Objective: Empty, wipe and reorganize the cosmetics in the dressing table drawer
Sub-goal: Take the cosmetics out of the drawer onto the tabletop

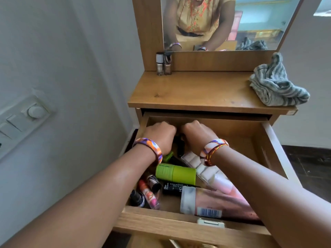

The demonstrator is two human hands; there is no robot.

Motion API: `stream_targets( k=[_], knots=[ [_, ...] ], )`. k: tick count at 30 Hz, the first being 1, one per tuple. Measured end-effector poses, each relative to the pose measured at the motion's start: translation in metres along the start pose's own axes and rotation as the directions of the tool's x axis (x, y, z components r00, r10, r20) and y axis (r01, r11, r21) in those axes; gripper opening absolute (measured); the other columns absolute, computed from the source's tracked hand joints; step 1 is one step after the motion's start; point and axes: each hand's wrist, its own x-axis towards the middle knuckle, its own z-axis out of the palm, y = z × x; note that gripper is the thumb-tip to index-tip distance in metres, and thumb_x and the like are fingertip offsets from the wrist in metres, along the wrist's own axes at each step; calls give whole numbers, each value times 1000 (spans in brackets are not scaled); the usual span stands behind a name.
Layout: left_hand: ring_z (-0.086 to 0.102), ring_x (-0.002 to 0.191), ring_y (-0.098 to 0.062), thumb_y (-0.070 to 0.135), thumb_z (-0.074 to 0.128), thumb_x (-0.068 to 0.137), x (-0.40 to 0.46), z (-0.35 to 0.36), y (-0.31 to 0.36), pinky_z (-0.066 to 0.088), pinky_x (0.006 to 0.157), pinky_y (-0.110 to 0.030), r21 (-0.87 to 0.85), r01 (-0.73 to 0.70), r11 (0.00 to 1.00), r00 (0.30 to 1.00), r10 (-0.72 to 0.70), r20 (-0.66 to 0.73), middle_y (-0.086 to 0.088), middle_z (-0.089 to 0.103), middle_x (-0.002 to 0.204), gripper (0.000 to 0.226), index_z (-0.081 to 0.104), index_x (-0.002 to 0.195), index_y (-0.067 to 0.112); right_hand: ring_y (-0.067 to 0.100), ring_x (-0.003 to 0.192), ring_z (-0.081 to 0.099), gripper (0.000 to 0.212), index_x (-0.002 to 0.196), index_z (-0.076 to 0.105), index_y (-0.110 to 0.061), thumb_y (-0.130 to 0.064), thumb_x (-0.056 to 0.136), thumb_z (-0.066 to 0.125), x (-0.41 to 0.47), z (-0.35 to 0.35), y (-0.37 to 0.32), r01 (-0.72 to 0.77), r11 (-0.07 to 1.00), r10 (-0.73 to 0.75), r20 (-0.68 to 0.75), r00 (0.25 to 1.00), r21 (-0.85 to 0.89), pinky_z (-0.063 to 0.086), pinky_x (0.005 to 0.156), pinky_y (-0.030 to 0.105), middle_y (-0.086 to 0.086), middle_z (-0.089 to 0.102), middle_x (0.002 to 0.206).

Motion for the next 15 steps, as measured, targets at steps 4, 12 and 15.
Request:
stream_targets(
  k=[4,12,15],
  knots=[
    [53,117,-32,18,52,90,4,11,-2,48,85,-40,67,-38,997,999,39,-13,-11,56,120,34,59,123,20,37,102,63,25,110,62,-8,-5,90,47,3,6,0,-3,999,1,-37,999,-40,49,75,36,16,63,112],
    [63,100,-32,18,61,86,6,-19,-16,47,76,-31,-181,8,983,1000,-13,-26,-10,67,106,18,68,103,17,33,107,61,27,114,61,-7,-10,96,41,9,11,-6,55,982,-69,-75,995,-180,44,72,34,11,59,118],
    [61,95,-21,19,69,83,2,-47,-31,41,74,-24,-417,6,909,1000,-1,12,-3,66,95,18,72,100,16,33,106,62,28,113,61,-8,-13,98,38,17,11,-17,90,972,-111,-82,991,-218,37,67,32,10,60,118]
  ],
)
